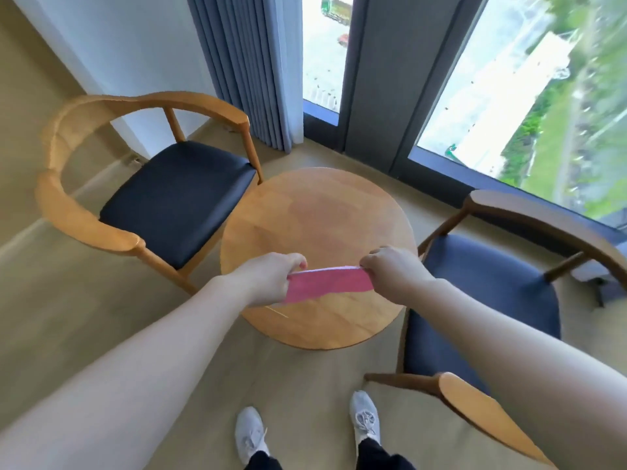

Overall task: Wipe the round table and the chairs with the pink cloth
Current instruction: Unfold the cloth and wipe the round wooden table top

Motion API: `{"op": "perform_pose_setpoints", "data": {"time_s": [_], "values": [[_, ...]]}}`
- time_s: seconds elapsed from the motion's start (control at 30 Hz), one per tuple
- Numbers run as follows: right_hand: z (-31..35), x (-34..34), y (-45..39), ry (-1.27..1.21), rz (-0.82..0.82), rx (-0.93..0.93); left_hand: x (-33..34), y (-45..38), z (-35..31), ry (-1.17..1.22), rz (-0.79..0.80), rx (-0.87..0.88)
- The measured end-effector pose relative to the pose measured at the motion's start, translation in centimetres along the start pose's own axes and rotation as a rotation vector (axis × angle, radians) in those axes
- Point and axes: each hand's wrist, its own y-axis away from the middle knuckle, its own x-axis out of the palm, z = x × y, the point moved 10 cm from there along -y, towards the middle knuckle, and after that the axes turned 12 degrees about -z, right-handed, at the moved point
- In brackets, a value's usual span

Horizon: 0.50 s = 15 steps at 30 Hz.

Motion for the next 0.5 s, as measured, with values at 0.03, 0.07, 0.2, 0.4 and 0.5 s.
{"op": "perform_pose_setpoints", "data": {"time_s": [0.03, 0.07, 0.2, 0.4, 0.5], "values": [[0.2, 1.2, 0.4, -0.013, 0.044, 0.024, 0.4, -0.2, 0.6, 0.003, 0.037, 0.027], [0.4, 2.3, 0.5, -0.012, 0.063, 0.038, 0.5, -0.8, 1.2, -0.017, 0.036, 0.06], [-0.3, 6.0, -1.3, 0.0, 0.056, 0.088, 1.6, -4.3, 2.9, -0.115, -0.045, 0.189], [-4.0, 14.7, -3.7, 0.094, 0.039, 0.222, 10.2, -8.6, 7.3, -0.25, -0.131, 0.186], [-4.1, 19.9, -2.4, 0.07, 0.121, 0.269, 13.9, -8.3, 9.6, -0.261, -0.146, 0.151]]}}
